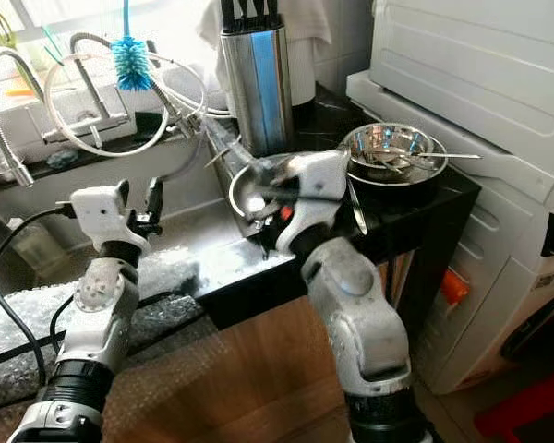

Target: Kitchen organization

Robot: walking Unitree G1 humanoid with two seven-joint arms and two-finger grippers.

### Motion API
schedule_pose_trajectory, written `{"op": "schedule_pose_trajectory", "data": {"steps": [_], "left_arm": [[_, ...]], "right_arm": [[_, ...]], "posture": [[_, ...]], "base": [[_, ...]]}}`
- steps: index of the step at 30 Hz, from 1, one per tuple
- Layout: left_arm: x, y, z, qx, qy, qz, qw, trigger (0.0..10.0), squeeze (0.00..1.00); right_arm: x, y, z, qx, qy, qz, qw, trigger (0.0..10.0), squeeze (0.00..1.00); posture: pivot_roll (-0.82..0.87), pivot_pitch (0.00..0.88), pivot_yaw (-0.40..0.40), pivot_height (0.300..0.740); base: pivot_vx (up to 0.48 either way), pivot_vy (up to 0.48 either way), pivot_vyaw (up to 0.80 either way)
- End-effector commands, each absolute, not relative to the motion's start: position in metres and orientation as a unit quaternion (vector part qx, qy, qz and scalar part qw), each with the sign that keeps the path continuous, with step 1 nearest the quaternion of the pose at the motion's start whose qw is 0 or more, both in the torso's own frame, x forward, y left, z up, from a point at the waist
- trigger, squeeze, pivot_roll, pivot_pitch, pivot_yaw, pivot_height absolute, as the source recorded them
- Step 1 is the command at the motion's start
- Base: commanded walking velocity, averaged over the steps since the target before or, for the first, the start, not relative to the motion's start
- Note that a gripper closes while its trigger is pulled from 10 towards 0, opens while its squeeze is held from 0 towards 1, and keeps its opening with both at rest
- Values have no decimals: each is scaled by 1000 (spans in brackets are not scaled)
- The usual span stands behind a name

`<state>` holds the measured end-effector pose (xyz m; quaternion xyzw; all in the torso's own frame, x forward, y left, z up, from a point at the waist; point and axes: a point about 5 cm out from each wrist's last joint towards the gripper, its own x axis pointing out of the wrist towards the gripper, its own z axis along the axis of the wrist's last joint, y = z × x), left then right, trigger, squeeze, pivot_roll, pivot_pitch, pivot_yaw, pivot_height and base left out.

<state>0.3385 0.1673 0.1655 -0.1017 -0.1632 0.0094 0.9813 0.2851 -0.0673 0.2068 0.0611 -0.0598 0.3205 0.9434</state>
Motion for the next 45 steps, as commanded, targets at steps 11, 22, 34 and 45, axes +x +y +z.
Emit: {"op": "schedule_pose_trajectory", "data": {"steps": [11, 22, 34, 45], "left_arm": [[341, 180, 167, -170, -148, 17, 974, 10000, 0], [341, 184, 167, -218, -144, 24, 965, 10000, 0], [342, 195, 185, -311, -162, -18, 936, 10000, 0], [334, 187, 198, -449, -164, -121, 870, 10000, 0]], "right_arm": [[273, -89, 200, 226, -82, 333, 912, 10000, 0], [255, -94, 199, 333, -81, 380, 859, 10000, 0], [241, -106, 183, 400, -63, 384, 830, 10000, 0], [236, -105, 177, 427, -58, 381, 818, 10000, 0]], "posture": [[-123, 0, 130, 740], [-121, 0, 129, 740], [-110, 0, 132, 740], [-105, 0, 135, 740]], "base": [[0, 0, 0], [0, 0, 0], [0, 0, 0], [0, 0, 0]]}}
